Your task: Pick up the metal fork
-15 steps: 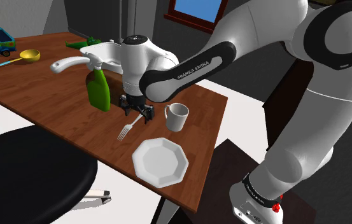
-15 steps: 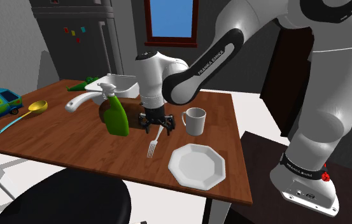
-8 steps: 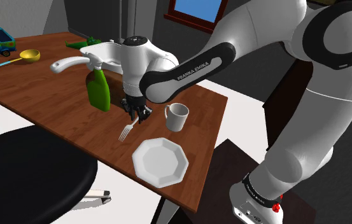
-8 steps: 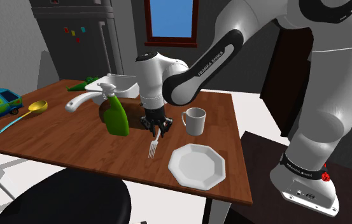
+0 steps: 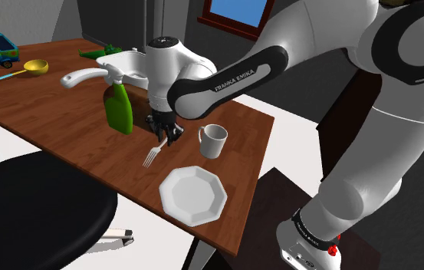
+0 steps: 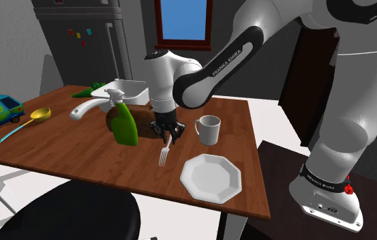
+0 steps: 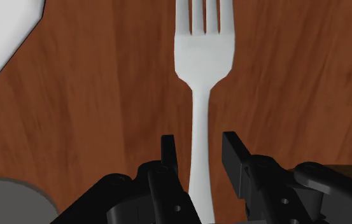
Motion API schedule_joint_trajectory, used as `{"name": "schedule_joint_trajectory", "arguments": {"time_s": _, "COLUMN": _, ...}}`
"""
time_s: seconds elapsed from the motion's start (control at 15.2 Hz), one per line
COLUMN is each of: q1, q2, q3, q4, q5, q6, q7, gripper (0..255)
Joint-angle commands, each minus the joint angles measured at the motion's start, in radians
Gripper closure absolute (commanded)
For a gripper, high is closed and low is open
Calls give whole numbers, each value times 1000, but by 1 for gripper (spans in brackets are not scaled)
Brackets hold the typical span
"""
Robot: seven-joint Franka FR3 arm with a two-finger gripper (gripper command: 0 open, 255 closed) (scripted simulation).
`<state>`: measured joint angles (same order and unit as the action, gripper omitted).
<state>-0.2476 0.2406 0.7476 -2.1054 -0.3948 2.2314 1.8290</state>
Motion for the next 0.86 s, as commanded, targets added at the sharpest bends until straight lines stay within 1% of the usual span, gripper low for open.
{"name": "schedule_joint_trajectory", "arguments": {"time_s": 0.0, "q1": -6, "q2": -19, "q3": 8, "q4": 7, "q5": 21, "q6": -19, "q7": -15, "gripper": 255}}
{"name": "schedule_joint_trajectory", "arguments": {"time_s": 0.66, "q1": -31, "q2": -108, "q3": 34, "q4": 59, "q5": 115, "q6": -123, "q7": -91, "gripper": 255}}
{"name": "schedule_joint_trajectory", "arguments": {"time_s": 0.79, "q1": -31, "q2": -109, "q3": 35, "q4": 60, "q5": 117, "q6": -124, "q7": -92, "gripper": 255}}
